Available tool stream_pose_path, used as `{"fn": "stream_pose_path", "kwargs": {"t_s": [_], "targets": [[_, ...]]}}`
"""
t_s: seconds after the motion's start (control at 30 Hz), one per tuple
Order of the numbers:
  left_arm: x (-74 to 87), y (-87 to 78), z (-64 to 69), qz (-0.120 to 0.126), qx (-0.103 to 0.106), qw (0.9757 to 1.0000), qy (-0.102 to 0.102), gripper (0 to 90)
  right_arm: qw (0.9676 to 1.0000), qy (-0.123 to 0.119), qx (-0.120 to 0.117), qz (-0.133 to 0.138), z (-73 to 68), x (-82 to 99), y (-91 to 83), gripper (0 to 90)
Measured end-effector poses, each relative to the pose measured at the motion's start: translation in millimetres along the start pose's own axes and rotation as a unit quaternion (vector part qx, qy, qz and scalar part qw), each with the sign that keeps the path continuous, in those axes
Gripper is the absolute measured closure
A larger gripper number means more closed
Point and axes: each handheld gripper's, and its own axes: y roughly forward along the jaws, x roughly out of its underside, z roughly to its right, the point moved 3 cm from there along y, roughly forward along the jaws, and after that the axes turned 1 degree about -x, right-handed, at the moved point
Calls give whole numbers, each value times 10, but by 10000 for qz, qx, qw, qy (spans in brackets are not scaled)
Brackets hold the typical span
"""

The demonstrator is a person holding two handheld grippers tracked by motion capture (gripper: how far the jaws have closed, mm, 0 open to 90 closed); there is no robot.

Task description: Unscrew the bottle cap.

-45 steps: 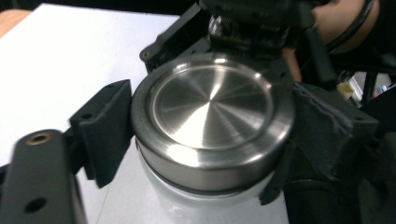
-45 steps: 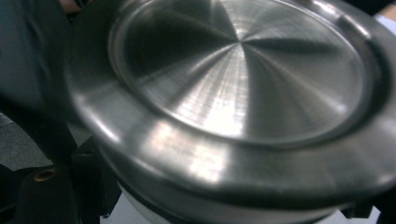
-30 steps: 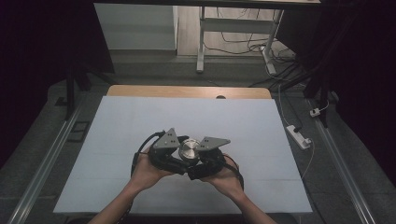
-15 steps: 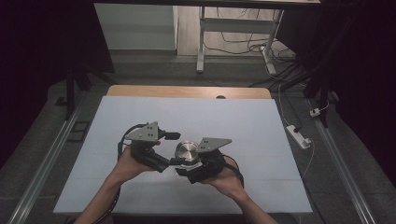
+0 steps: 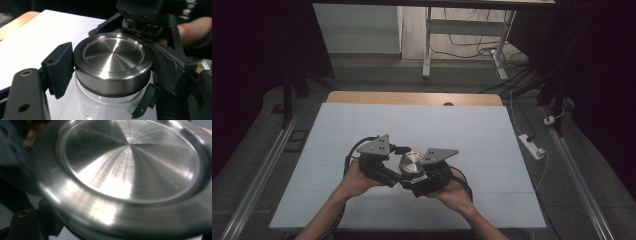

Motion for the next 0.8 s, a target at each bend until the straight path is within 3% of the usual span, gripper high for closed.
{"fn": "stream_pose_path", "kwargs": {"t_s": [0.1, 0.17, 0.2, 0.23, 0.3, 0.37, 0.43, 0.47, 0.53, 0.57, 0.77, 0.8], "targets": [[-27, 99, 74, 5, -648, 9977, -181, 210, 9993, 127, 355, -6, 60, 15, -8, 148], [-51, 172, 134, -25, -1055, 9941, -237, 209, 9983, 228, 528, -13, 96, 28, -14, 148], [-61, 201, 152, -46, -1192, 9925, -276, 209, 9979, 282, 588, 17, 113, 35, -14, 148], [-69, 210, 154, -78, -1201, 9924, -262, 208, 9975, 329, 629, 14, 130, 43, -18, 148], [-77, 178, 129, -130, -974, 9951, -79, 182, 9976, 323, 606, 37, 139, 46, -27, 148], [-81, 114, 85, -108, -756, 9970, -80, 89, 9982, 299, 525, 48, 135, 31, -47, 148], [-74, 28, 38, -111, -337, 9994, -42, 75, 9991, 211, 369, 42, 119, 8, -69, 148], [-59, -18, 11, -181, -284, 9994, 64, 63, 9995, 154, 288, 44, 106, -1, -76, 148], [-23, -60, -2, -238, 87, 9994, 234, 76, 10000, 26, -4, -3, 66, -16, -75, 148], [-7, -72, -9, -277, 147, 9990, 306, 79, 9999, -55, -87, -26, 42, -20, -72, 148], [56, -87, -29, -156, 848, 9955, 402, 170, 9982, -384, -444, -158, -99, -29, -28, 148], [62, -86, -27, -139, 821, 9957, 402, 188, 9981, -407, -437, -156, -108, -32, -22, 148]]}}
